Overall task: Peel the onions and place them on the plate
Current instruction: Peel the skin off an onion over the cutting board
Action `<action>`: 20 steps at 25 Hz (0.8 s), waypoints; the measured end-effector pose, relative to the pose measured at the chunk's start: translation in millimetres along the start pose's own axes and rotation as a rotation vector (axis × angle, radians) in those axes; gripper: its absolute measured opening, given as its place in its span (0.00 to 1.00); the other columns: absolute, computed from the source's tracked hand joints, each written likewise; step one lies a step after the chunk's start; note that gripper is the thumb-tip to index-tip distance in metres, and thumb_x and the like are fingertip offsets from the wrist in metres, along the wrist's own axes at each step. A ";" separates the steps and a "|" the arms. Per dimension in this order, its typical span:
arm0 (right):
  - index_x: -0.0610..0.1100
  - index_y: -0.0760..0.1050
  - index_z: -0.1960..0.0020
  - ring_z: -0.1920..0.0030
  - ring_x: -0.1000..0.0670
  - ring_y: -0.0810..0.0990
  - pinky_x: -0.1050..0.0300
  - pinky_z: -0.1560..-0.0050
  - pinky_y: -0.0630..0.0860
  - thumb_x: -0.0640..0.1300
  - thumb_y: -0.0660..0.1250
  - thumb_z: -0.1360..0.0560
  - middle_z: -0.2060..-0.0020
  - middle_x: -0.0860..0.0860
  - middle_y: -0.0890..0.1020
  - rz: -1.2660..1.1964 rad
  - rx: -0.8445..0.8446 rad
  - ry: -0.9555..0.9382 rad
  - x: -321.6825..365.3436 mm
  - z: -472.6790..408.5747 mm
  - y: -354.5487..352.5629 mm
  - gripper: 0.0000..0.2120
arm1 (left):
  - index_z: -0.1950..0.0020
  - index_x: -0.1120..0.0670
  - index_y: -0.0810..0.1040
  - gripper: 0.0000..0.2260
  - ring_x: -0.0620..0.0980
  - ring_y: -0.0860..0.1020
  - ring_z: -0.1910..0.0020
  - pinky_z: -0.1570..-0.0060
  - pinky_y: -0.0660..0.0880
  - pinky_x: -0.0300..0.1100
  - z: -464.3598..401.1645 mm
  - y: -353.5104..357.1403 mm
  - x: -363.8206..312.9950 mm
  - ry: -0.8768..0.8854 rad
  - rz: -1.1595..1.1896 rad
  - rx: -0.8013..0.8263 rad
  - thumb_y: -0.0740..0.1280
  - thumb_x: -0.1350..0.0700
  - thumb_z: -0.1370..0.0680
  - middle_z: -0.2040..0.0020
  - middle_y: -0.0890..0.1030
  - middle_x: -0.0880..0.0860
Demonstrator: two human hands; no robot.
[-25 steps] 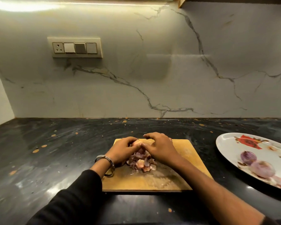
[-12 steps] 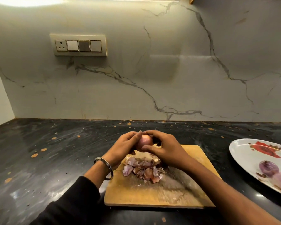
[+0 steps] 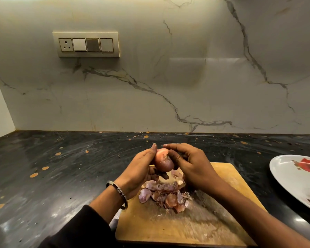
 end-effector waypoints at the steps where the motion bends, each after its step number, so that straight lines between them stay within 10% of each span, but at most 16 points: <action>1: 0.47 0.80 0.35 0.48 0.57 0.81 0.61 0.52 0.80 0.44 0.67 0.20 0.45 0.54 0.82 -0.014 -0.004 -0.002 0.3 2.4 0.1 0.14 | 0.40 0.55 0.77 0.22 0.56 0.82 0.62 0.65 0.76 0.39 0.5 -0.2 0.6 -0.006 0.010 -0.001 0.56 0.39 0.19 0.51 0.85 0.61; 15: 0.47 0.83 0.40 0.48 0.59 0.84 0.54 0.50 0.82 0.42 0.71 0.23 0.50 0.55 0.86 -0.032 -0.092 -0.117 9.7 16.5 -1.7 0.12 | 0.40 0.54 0.76 0.21 0.58 0.84 0.61 0.65 0.76 0.42 2.2 3.0 3.1 0.011 -0.041 -0.008 0.56 0.40 0.19 0.52 0.85 0.59; 20: 0.45 0.84 0.44 0.55 0.55 0.85 0.51 0.58 0.83 0.42 0.72 0.24 0.54 0.52 0.87 0.330 -0.237 -0.293 17.1 23.7 -6.2 0.09 | 0.38 0.59 0.71 0.23 0.58 0.84 0.61 0.63 0.77 0.44 3.5 9.4 5.7 -0.036 -0.019 0.002 0.59 0.41 0.20 0.50 0.84 0.60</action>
Point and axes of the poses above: each hand's wrist, its own z-axis away from the middle knuckle, its own y-axis out of the palm, x = y × z, the point moved 4 cm from there along -z, towards the middle knuckle
